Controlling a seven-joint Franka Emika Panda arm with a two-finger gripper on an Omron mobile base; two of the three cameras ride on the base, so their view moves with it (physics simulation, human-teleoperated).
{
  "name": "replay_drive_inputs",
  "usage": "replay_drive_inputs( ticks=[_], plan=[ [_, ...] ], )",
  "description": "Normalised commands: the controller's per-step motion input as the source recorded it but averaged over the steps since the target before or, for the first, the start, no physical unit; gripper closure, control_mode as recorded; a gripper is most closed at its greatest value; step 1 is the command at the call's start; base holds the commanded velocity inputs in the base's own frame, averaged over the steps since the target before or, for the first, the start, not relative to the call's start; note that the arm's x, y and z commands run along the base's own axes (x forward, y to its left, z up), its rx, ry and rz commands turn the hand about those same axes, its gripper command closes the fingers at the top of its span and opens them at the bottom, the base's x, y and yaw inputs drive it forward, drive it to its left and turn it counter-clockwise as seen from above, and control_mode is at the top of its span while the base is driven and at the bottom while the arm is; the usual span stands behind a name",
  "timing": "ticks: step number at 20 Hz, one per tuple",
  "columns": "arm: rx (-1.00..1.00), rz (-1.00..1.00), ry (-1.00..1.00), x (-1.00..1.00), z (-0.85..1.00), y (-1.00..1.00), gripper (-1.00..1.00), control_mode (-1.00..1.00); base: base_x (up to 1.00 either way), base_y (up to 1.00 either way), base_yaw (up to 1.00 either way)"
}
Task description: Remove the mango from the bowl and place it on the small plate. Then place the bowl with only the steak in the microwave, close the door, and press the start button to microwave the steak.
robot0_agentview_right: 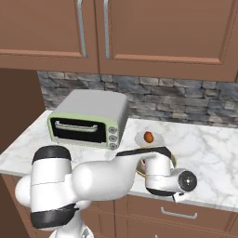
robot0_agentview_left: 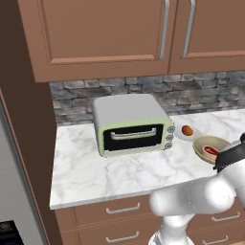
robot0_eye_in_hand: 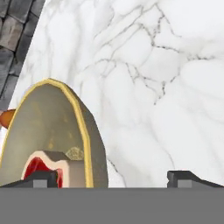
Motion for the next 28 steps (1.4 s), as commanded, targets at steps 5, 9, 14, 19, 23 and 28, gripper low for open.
replay_drive_inputs(
  ticks=[5,9,14,19,23,28],
  plan=[
    [0.08,0.05,-0.09,0.01,-0.15,0.01,-1.00,-1.00,0.00,0.00,0.00],
    [0.07,0.04,-0.06,0.01,-0.12,0.00,-1.00,-1.00,0.00,0.00,0.00],
    [0.07,0.02,0.00,0.12,-0.06,0.00,-1.00,-1.00,0.00,0.00,0.00],
    [0.07,0.00,0.00,0.24,-0.01,0.01,-1.00,-1.00,0.00,0.00,0.00],
    [0.05,0.00,0.00,0.26,-0.01,0.13,-1.00,-1.00,0.00,0.00,0.00],
    [0.03,0.00,0.00,0.09,-0.02,0.18,1.00,-1.00,0.00,0.00,0.00]
  ],
)
